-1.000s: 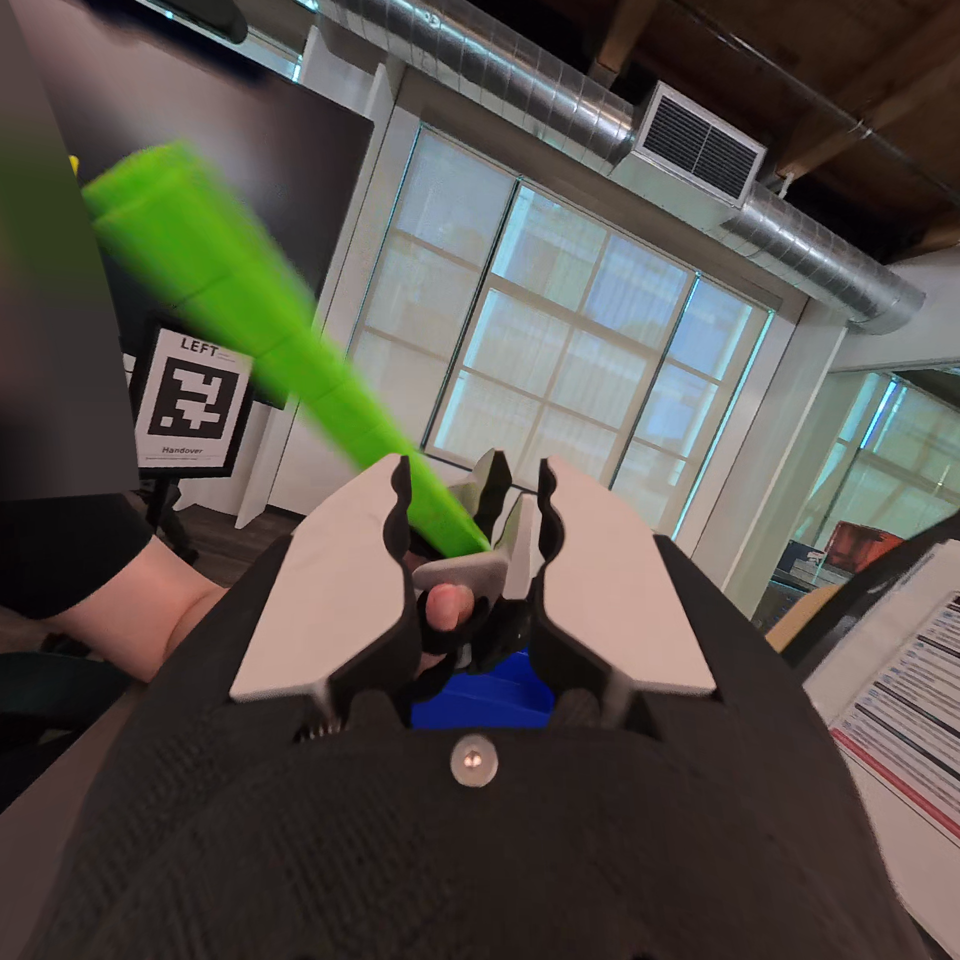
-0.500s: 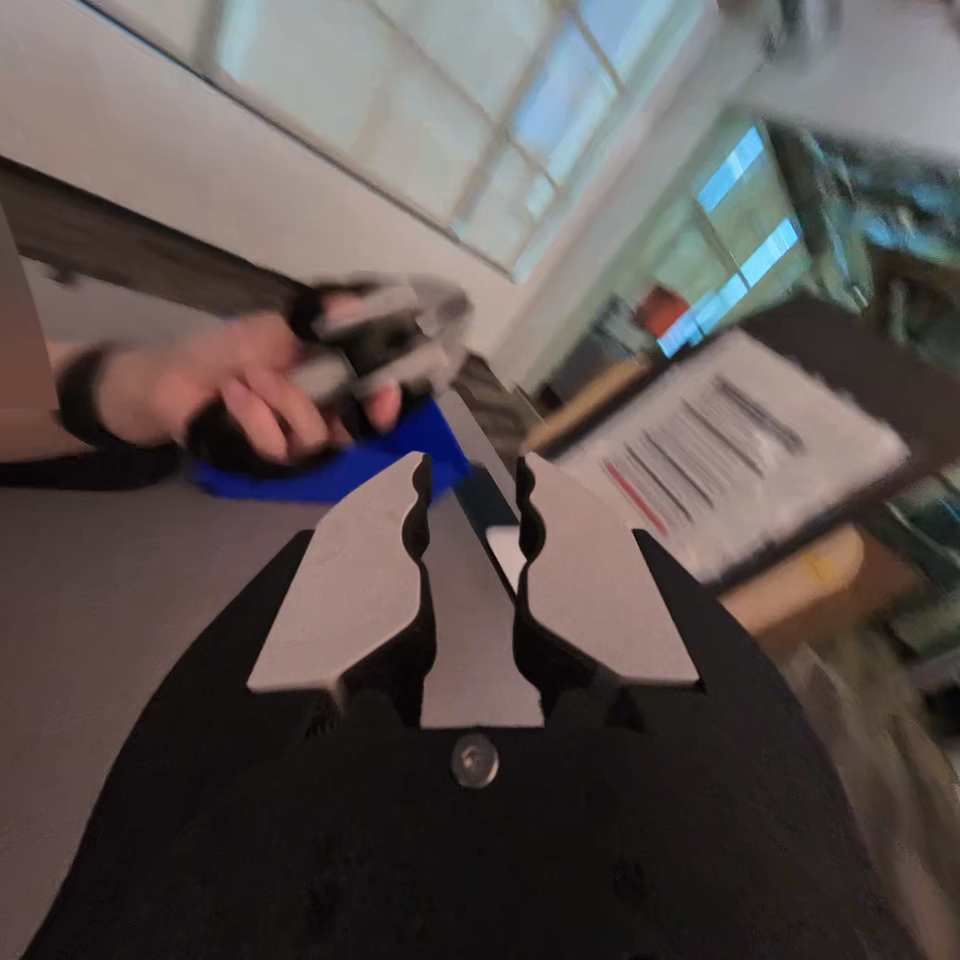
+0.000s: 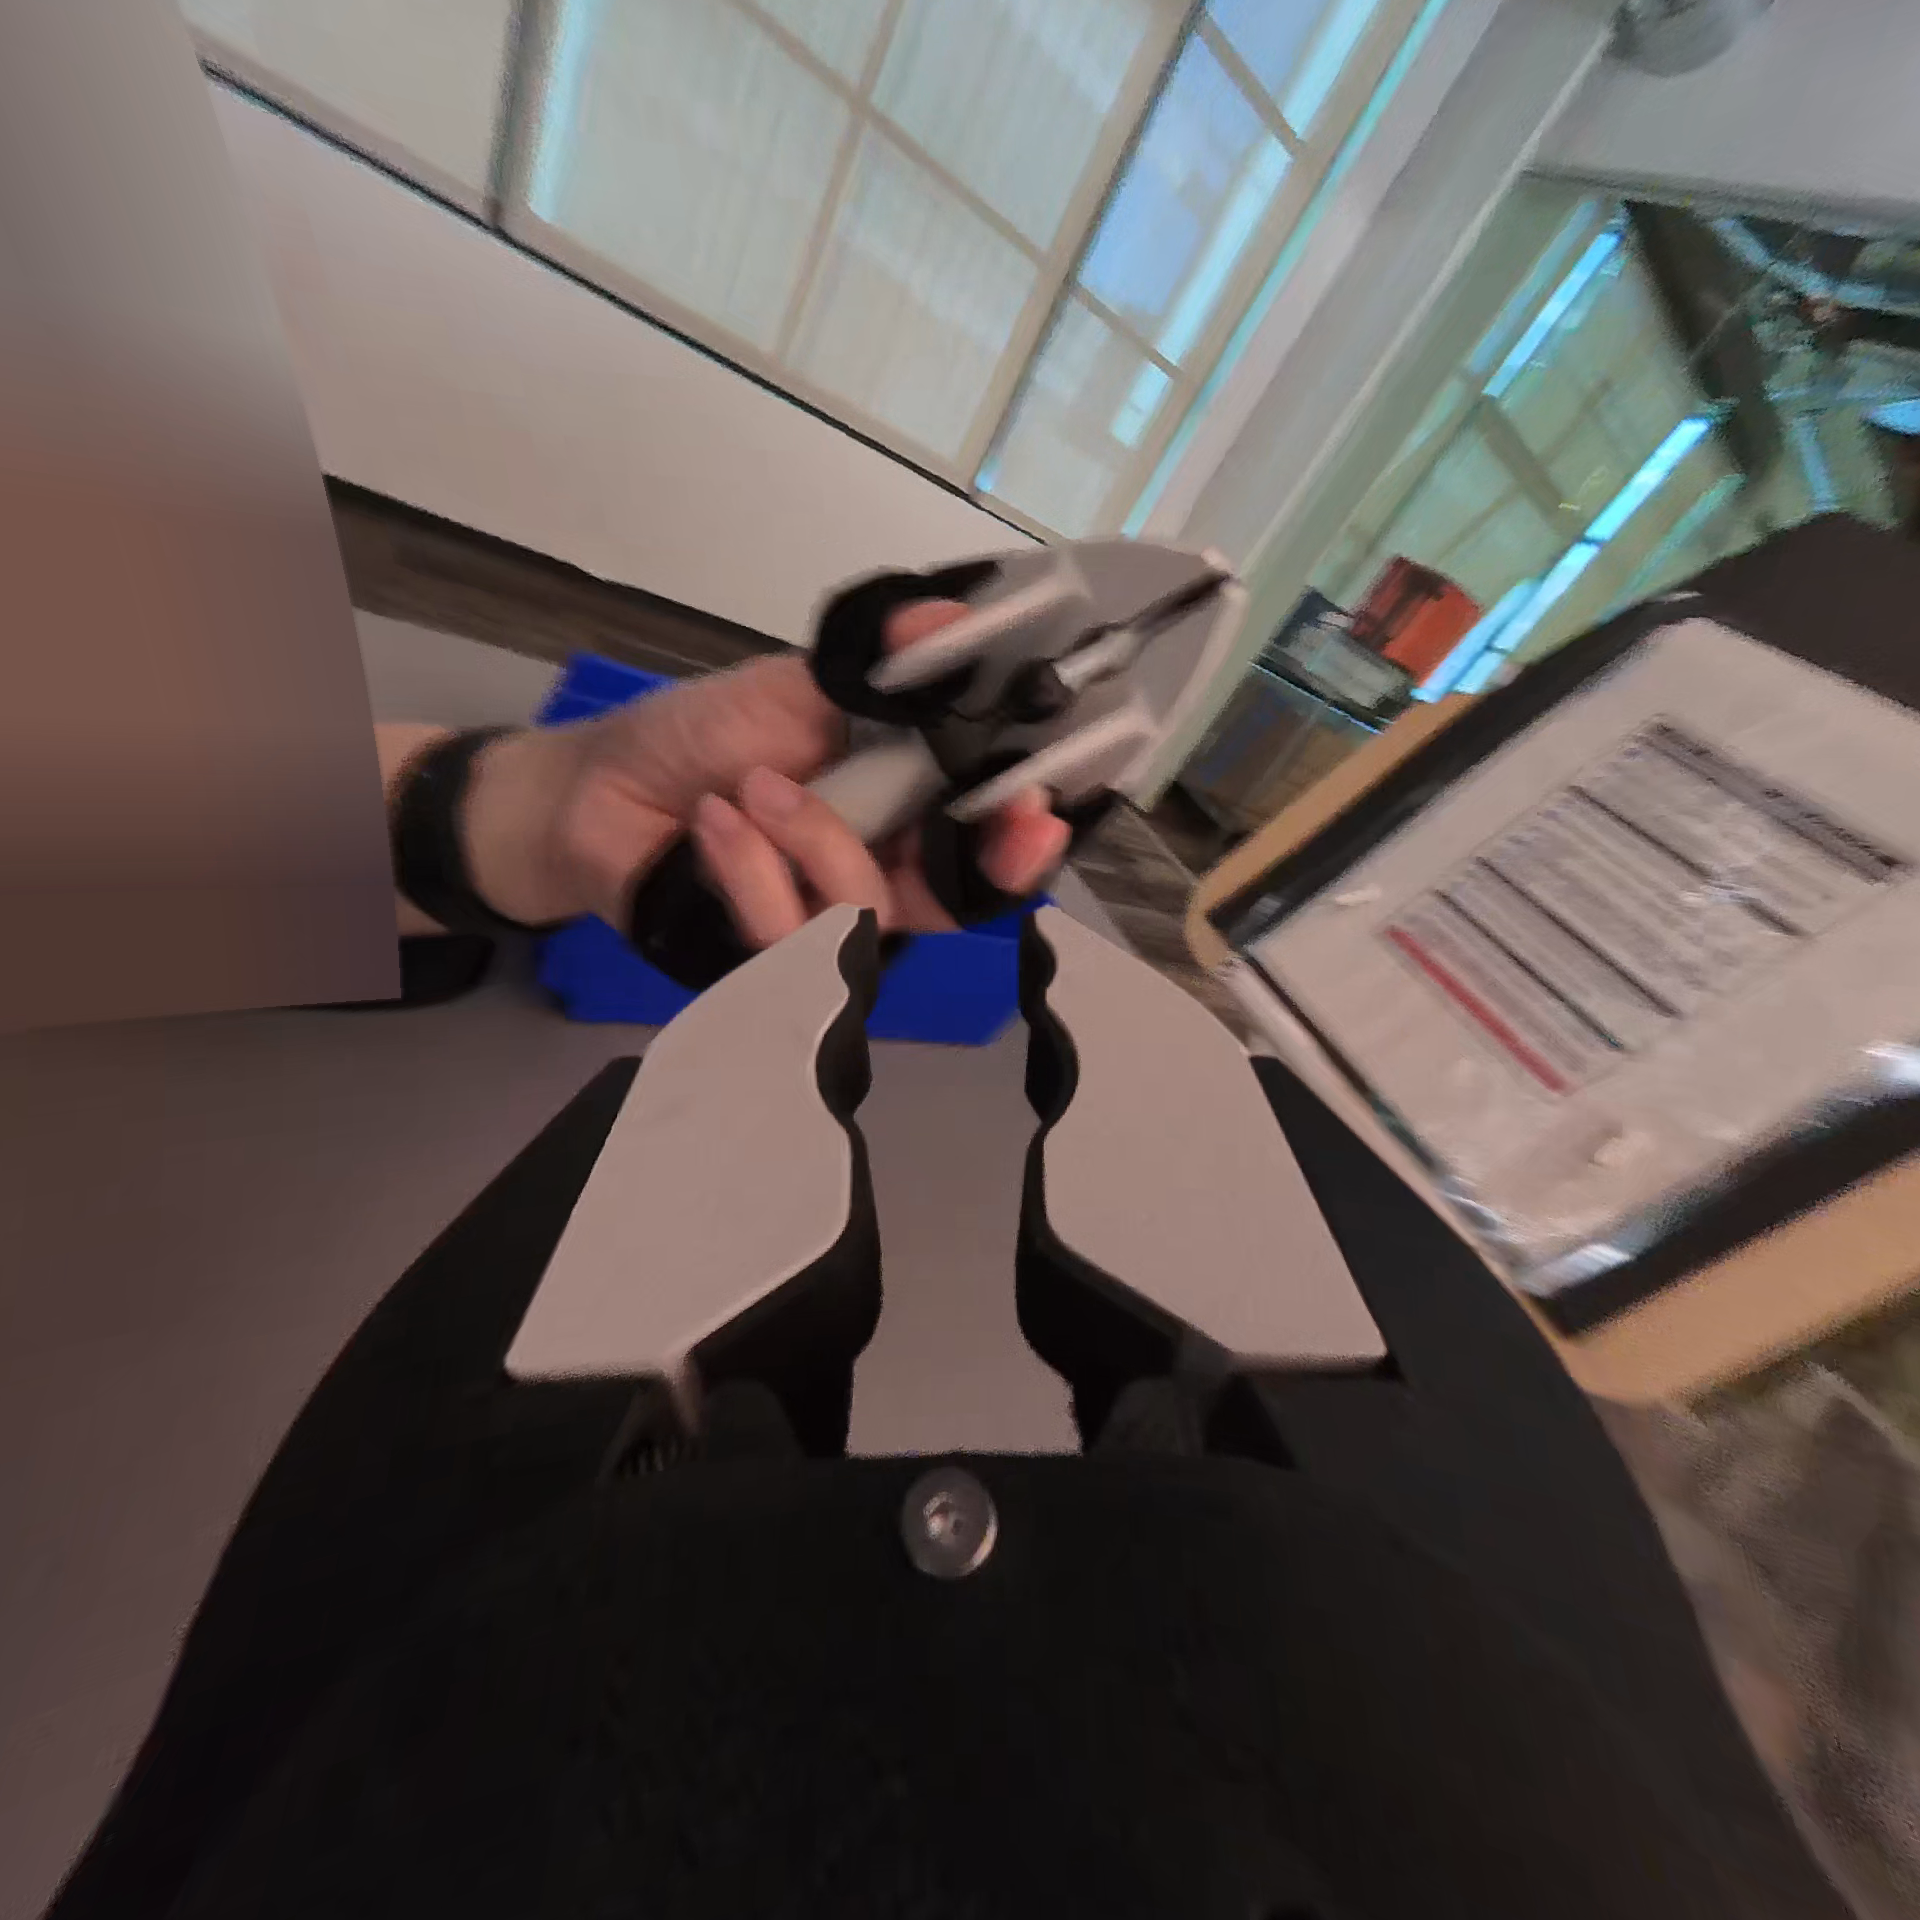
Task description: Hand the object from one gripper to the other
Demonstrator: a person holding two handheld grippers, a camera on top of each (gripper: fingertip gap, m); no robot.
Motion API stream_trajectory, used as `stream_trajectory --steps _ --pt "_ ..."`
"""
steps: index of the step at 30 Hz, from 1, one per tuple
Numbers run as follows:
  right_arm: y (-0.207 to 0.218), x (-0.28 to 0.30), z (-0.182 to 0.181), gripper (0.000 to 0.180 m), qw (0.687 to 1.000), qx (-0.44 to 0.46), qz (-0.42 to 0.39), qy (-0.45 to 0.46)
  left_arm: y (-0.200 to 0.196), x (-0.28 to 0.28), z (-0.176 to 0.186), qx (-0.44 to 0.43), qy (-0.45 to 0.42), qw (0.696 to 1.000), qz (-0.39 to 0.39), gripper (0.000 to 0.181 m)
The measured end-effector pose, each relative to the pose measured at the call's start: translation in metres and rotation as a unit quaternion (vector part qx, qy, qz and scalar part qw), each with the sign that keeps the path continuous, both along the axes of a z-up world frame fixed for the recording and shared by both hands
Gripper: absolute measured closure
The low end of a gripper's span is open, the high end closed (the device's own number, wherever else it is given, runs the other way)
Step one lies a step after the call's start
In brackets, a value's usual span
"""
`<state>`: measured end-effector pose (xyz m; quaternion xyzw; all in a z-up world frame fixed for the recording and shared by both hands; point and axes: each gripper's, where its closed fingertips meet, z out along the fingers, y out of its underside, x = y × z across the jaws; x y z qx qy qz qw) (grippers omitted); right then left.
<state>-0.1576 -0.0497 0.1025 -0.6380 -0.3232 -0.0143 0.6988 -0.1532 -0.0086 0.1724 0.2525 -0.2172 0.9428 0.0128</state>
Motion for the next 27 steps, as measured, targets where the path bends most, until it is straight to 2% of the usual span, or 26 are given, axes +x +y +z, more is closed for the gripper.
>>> stream_trajectory --steps 3,5,8,11,15,19,22,27 --pt "-0.039 -0.060 -0.019 0.154 0.987 -0.039 0.151 0.037 -0.003 -0.001 0.001 0.006 -0.001 1.000 -0.004 0.181" --pt "-0.077 -0.092 -0.044 0.153 0.971 -0.091 0.215 0.039 -0.002 -0.005 0.006 0.007 -0.009 1.000 -0.008 0.181" --pt "-0.131 -0.115 -0.087 0.153 0.955 -0.190 0.227 0.024 -0.001 -0.010 0.011 0.021 -0.017 1.000 0.006 0.181" --pt "-0.197 -0.129 -0.127 0.151 0.923 -0.300 0.240 0.017 0.003 -0.019 0.019 0.020 -0.029 0.999 0.009 0.181" --pt "-0.257 -0.141 -0.204 0.151 0.872 -0.454 0.181 -0.015 0.004 -0.037 0.032 0.025 -0.051 0.998 0.019 0.181" --pt "-0.243 -0.139 -0.268 0.146 0.895 -0.444 0.032 -0.032 0.001 -0.053 0.042 0.033 -0.067 0.997 0.034 0.181" --pt "-0.230 -0.119 -0.306 0.143 0.894 -0.432 -0.083 -0.080 -0.001 -0.062 0.048 0.028 -0.077 0.996 0.032 0.181" --pt "-0.243 -0.111 -0.347 0.137 0.848 -0.502 -0.126 -0.115 -0.003 -0.066 0.051 0.038 -0.084 0.995 0.032 0.181"
